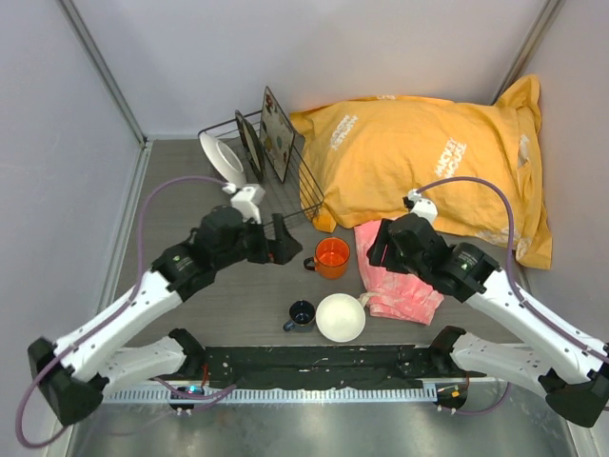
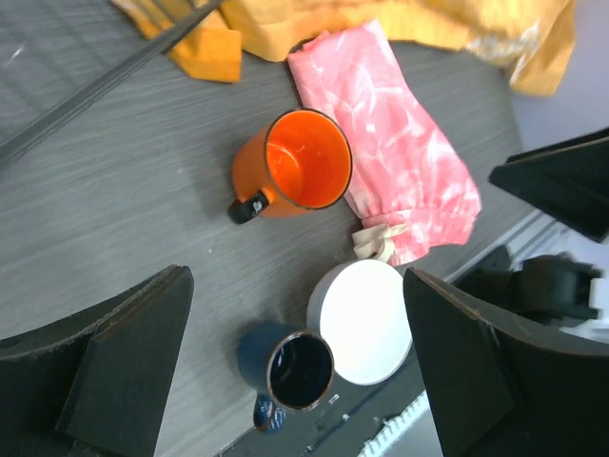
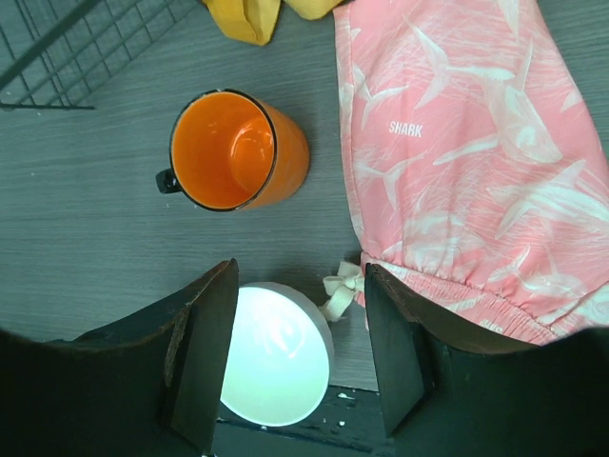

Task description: Load the mixed dishes into the dish rack

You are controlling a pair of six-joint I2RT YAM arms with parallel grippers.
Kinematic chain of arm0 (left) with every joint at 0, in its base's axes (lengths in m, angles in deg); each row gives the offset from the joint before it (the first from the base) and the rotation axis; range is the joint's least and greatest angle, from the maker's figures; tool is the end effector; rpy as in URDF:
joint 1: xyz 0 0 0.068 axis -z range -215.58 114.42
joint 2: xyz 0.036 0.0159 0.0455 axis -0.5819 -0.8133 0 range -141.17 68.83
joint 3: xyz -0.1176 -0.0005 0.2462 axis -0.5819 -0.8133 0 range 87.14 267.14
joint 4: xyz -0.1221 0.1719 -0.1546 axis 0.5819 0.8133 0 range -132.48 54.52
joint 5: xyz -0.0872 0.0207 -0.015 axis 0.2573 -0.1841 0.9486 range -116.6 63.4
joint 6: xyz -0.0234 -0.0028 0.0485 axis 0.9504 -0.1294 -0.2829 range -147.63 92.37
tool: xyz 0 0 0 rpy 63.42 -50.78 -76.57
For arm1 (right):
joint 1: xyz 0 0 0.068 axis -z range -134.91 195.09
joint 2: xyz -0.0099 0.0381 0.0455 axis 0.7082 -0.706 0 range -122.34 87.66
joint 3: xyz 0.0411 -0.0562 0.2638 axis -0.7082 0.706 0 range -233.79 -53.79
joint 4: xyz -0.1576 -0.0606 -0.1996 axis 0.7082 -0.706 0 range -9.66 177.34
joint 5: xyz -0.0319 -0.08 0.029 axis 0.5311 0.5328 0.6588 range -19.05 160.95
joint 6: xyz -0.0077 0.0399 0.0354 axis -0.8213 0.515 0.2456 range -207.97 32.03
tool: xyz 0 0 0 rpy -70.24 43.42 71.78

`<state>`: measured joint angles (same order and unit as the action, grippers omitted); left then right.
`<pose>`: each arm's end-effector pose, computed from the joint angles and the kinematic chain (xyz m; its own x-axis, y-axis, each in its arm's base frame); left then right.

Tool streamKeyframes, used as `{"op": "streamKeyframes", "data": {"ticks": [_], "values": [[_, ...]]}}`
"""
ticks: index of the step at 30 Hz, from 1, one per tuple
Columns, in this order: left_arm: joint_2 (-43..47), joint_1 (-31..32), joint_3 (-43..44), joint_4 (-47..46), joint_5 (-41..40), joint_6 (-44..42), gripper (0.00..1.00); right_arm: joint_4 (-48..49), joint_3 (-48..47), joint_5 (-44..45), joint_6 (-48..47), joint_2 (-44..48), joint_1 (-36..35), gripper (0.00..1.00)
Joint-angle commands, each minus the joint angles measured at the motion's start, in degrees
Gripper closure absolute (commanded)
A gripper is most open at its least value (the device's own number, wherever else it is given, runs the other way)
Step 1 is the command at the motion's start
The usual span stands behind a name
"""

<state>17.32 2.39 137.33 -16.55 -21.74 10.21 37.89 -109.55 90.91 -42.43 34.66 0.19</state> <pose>0.1552 -0.1251 0.3244 -0.6975 -0.2310 -0.6783 0.3096 0.7565 -0.5760 0.1336 0.1161 0.3179 -0.7161 0.2335 -0.6577 0.0194 0.9487 0.3156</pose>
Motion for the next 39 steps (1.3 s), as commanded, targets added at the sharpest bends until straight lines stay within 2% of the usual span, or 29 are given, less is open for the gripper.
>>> {"op": "streamKeyframes", "data": {"ticks": [1,2,7,11,27,39], "values": [[-10.51,11.75,3.85,-3.34,-15.83,-6.46,0.04,-0.38,-3.56,3.58,0.96,3.15,-0.09,0.39],[-12.2,14.81,4.12,-4.48,-16.89,-6.99,0.05,-0.99,-3.91,3.85,0.96,3.51,-0.01,0.39],[-20.46,18.97,3.51,-8.0,-16.99,-7.52,0.14,-1.96,-3.82,5.34,1.57,5.97,-0.01,0.39],[-23.63,21.69,3.59,-8.79,-17.34,-8.05,0.17,-1.96,-3.47,5.78,1.83,6.85,-0.01,0.39],[-30.23,27.32,2.72,-9.58,-13.75,-9.19,0.28,-1.88,-2.15,5.7,1.66,7.11,-0.01,0.38],[-36.29,29.35,2.97,-12.75,-10.58,-9.37,0.3,-1.61,-1.98,5.7,1.31,6.67,-0.01,0.38]]}}
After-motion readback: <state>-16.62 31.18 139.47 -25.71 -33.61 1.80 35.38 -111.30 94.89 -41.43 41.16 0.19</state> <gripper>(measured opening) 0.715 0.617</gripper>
